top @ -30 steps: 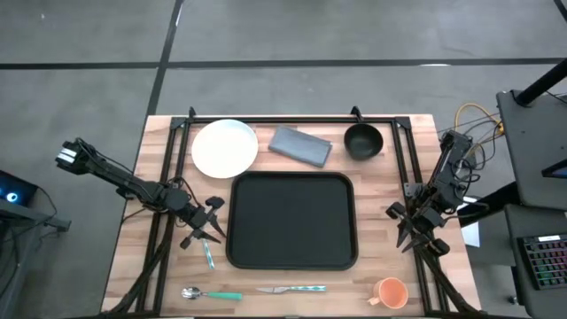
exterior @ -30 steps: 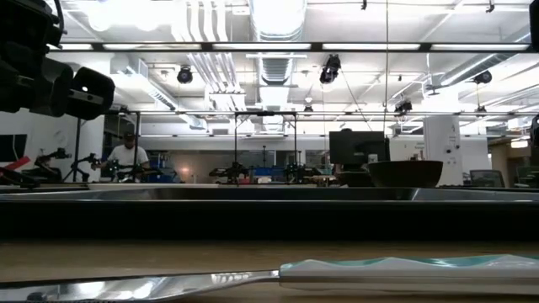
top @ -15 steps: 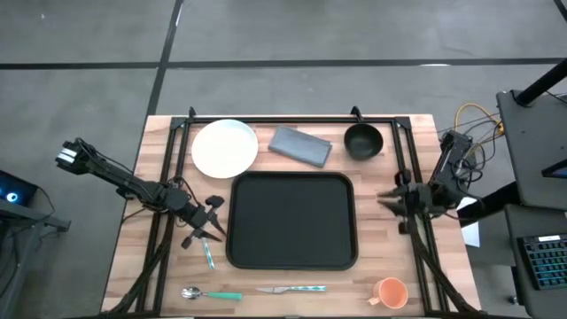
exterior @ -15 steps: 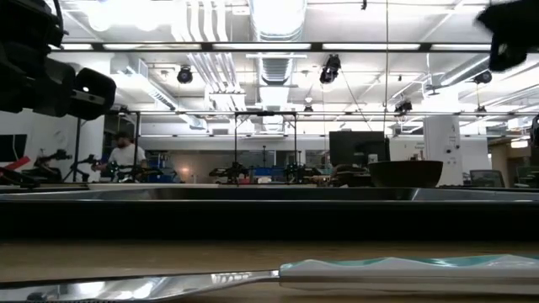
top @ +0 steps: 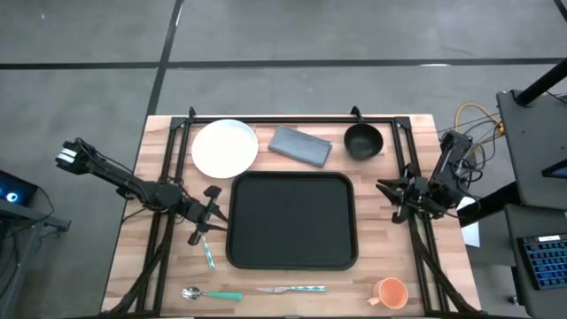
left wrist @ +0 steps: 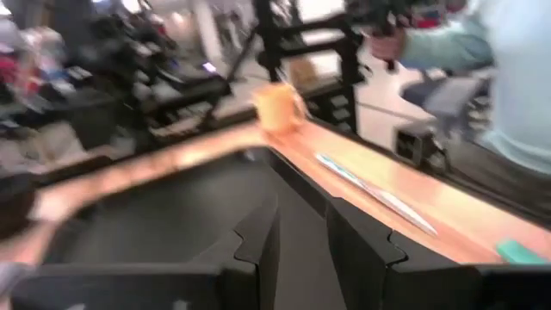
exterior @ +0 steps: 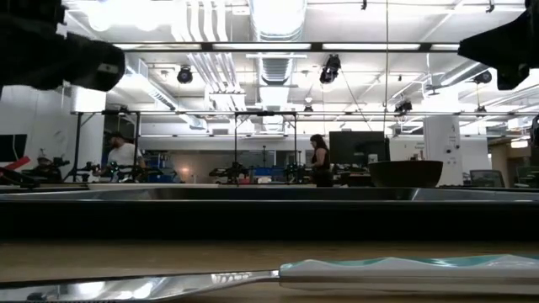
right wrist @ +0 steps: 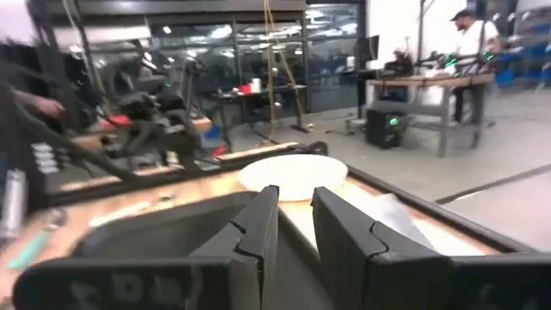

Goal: Set up tray
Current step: Put the orange mug on the black serving tray

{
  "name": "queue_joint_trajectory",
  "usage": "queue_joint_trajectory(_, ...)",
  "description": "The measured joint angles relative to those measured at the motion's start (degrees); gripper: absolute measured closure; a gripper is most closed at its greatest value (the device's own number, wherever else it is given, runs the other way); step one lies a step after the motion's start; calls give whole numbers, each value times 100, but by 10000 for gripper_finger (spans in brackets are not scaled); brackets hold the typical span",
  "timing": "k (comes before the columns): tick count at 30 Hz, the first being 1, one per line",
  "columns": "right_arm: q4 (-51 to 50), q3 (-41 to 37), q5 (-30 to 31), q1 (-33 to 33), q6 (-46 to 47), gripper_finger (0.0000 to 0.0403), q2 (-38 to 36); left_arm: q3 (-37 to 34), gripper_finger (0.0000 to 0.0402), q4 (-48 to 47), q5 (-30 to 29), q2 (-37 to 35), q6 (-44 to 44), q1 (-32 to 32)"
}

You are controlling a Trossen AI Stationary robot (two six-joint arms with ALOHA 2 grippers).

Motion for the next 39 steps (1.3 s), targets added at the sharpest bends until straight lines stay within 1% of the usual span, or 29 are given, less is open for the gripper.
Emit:
queue_joint_trajectory(3, -52, 369, -681, 6, -55, 326, 18, 0, 322, 103, -41, 3, 0, 0)
queue_joint_trajectory(5, -369, 874, -1202, 8, -69, 314, 109, 0, 322, 162, -282, 0, -35, 0)
queue_joint_trajectory(7, -1313, 1578, -1618, 8, 192, 299, 355, 0, 322, 151, -545, -3, -87, 0)
queue_joint_trajectory(9, -2679, 2446, -1662, 8, 750, 284, 827, 0, 322, 149, -766, 1, -100, 0)
queue_joint_trajectory(12, -4512, 3771, -1774, 6, 1814, 266, 1834, 0, 322, 149, -892, 1, -101, 0)
queue_joint_trajectory(15, -5664, 5059, -2134, 6, 2507, 252, 3008, 0, 322, 149, -895, 1, -122, 0)
queue_joint_trajectory(17, -6318, 5977, -2357, 8, 2851, 246, 3829, 0, 322, 149, -892, 1, -302, 2)
queue_joint_trajectory(19, -7152, 6893, -2560, 8, 3386, 243, 4586, 0, 322, 147, -894, 1, -499, 2)
queue_joint_trajectory(21, -8024, 7738, -2740, 6, 4189, 241, 5318, 0, 322, 147, -892, 1, -690, 2)
queue_joint_trajectory(24, -9395, 8706, -3234, 10, 5629, 241, 6312, 0, 322, 144, -892, 1, -1054, 2)
queue_joint_trajectory(26, -10198, 9091, -3592, 51, 6589, 241, 6868, 0, 322, 145, -892, 1, -1212, 2)
queue_joint_trajectory(29, -11042, 9313, -3715, 276, 8050, 241, 7458, 0, 322, 145, -892, 1, -1224, 2)
queue_joint_trajectory(32, -10943, 9222, -4019, 502, 9197, 241, 7733, 0, 322, 144, -892, 1, -1224, 2)
queue_joint_trajectory(36, -11066, 9058, -4074, 973, 10993, 241, 8032, 0, 322, 146, -892, -5, -1224, 4)
queue_joint_trajectory(39, -11036, 8967, -4228, 1298, 11883, 241, 8266, 0, 322, 144, -892, -6, -1224, 4)
